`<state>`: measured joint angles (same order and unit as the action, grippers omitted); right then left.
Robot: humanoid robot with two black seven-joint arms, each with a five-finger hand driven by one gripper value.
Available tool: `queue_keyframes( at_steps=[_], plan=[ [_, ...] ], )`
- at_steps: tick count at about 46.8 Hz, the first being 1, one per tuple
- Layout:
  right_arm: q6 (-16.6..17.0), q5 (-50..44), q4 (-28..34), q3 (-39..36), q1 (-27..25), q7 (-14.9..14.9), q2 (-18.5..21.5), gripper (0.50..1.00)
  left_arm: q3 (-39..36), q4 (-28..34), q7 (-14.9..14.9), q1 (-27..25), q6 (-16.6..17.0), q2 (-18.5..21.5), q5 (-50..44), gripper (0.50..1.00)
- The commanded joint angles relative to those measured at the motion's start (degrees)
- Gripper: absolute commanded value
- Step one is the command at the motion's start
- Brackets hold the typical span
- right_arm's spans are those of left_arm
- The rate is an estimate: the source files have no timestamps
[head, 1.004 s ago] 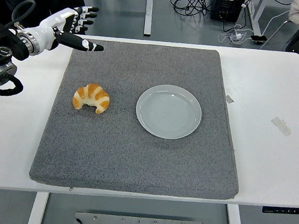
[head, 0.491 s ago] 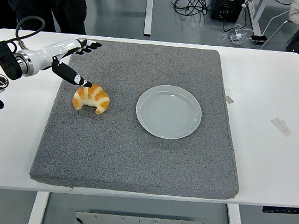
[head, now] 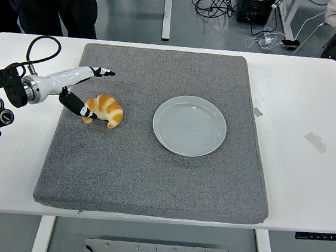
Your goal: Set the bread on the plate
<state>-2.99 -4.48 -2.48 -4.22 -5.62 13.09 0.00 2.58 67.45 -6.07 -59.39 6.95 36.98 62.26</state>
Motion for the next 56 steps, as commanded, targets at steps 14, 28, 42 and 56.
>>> queue_keyframes(
  at_steps=[14,28,42,56],
  plan=[
    [0.0,0.0,0.01,0.0,0.0,0.0,0.0,1.0,-0.29,-2.76,-0.08,2.17,3.33,-2.35,3.84,0.969],
    [0.0,0.0,0.01,0.0,0.0,0.0,0.0,1.0,-1.09,-5.66,-0.43,2.79,5.7,-4.55,4.63,0.968],
    [0.0,0.0,0.01,0.0,0.0,0.0,0.0,1.0,-1.09,-7.95,-0.61,3.14,6.76,-6.3,5.68,0.965],
    [0.0,0.0,0.01,0.0,0.0,0.0,0.0,1.0,-1.09,-8.56,-0.78,3.05,7.02,-7.1,5.77,0.925]
  ],
)
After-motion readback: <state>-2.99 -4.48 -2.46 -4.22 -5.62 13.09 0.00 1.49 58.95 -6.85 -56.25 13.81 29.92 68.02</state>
